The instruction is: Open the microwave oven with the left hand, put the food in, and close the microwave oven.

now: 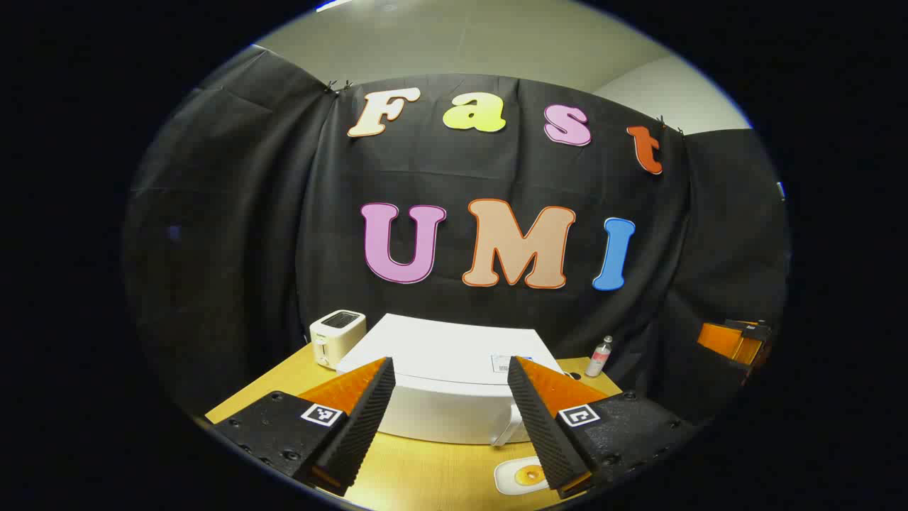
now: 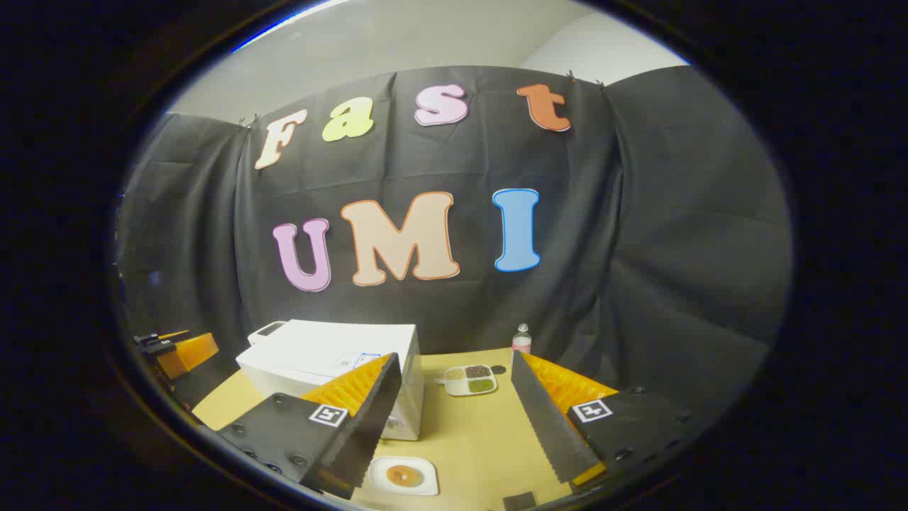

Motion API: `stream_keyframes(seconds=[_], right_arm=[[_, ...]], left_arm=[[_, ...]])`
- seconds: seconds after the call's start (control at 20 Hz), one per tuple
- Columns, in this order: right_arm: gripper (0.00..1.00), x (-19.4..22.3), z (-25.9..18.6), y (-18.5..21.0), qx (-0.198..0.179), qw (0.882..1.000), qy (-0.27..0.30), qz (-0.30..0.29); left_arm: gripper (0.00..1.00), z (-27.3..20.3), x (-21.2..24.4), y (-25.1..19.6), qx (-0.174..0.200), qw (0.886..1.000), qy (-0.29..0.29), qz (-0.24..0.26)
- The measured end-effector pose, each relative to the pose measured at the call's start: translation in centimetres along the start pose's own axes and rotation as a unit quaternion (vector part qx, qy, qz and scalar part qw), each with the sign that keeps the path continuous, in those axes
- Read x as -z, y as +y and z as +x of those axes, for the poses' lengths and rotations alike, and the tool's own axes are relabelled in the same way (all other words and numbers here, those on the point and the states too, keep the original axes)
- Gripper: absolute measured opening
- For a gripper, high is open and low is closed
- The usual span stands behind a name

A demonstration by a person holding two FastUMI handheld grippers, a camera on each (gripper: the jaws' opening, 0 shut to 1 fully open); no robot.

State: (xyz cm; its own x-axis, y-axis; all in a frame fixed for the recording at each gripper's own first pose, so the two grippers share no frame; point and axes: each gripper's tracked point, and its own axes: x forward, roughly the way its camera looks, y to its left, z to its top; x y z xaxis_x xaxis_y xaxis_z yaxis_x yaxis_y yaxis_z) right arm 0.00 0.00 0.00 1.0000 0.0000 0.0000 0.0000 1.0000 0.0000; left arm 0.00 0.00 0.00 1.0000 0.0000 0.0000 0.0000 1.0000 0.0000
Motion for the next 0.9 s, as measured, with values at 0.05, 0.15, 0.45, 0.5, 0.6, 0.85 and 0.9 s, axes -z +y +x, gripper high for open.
stream_keyframes(seconds=[0.05,0.15,0.45,0.5,0.6,0.85,0.9], right_arm=[[0.92,-0.2,-0.1,0.1,-0.001,1.0,-0.002,0.0],[0.92,-0.1,-0.1,0.2,-0.003,1.0,-0.003,-0.002],[0.92,0.2,-0.1,0.0,-0.002,1.0,0.004,-0.011],[0.92,0.3,0.0,0.1,-0.003,1.0,0.005,-0.012],[0.92,0.4,0.2,0.3,-0.006,1.0,0.007,-0.012],[0.92,0.9,0.9,0.9,-0.014,1.0,0.012,-0.014],[0.92,1.0,0.9,1.0,-0.016,1.0,0.015,-0.016]], left_arm=[[0.95,-0.2,0.1,0.0,-0.001,1.0,0.001,0.002],[0.95,-0.4,0.2,0.1,-0.004,1.0,0.002,0.004],[0.95,-0.8,0.7,0.6,-0.011,1.0,0.006,-0.009],[0.95,-0.8,0.8,0.8,-0.014,1.0,0.008,-0.009],[0.95,-0.8,1.0,1.1,-0.014,1.0,0.009,-0.015],[0.95,-0.3,2.0,1.1,-0.01,1.0,0.021,-0.013],[0.95,-0.2,2.2,0.9,-0.006,1.0,0.026,-0.013]])
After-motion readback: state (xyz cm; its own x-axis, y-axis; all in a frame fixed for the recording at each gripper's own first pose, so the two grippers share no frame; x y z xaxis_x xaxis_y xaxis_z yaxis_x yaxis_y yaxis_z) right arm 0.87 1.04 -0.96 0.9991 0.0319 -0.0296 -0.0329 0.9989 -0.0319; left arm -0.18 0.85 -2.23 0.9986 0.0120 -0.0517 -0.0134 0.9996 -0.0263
